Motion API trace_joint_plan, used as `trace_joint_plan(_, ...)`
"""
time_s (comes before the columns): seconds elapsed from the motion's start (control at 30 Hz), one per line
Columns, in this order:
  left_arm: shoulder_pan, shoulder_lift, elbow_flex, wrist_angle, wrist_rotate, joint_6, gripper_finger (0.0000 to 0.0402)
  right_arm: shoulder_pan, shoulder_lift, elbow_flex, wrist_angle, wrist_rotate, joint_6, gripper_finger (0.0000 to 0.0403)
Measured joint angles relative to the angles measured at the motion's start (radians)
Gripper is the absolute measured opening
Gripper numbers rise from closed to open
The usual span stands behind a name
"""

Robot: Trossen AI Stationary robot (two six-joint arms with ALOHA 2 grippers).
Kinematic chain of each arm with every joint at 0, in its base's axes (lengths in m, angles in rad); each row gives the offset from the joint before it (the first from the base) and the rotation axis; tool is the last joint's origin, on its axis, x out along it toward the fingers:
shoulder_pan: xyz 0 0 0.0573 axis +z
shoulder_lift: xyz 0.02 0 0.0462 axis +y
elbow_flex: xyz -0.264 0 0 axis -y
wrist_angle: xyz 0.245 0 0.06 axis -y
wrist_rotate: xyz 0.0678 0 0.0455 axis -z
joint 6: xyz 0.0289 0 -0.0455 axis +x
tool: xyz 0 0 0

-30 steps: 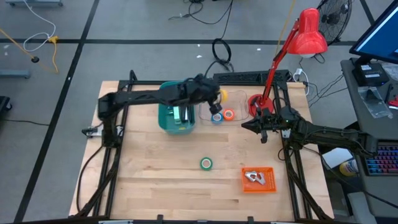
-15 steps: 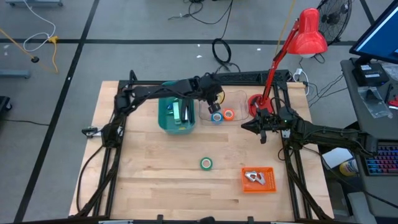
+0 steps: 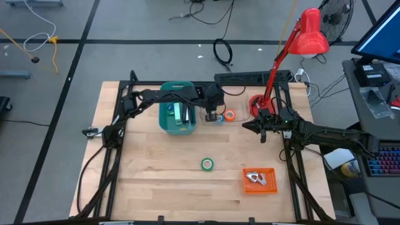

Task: Pick and place Stapler, Stapler remover, tape
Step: Put the yellow tape into the transparent bin

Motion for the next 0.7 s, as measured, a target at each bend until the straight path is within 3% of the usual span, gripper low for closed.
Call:
trace_joint_plan(0.57, 0.020, -0.002, 0.000, -0.014, -0.001, 0.090, 0.0037, 0.000, 0.006, 0.000, -0.003, -0.003, 0.023, 0.0004)
trace_joint_plan(0.7, 0.021, -0.002, 0.000, -0.007, 0.001, 0.138, 0.0068, 0.000, 0.006, 0.000, -0.003, -0.003, 0.023, 0.0004)
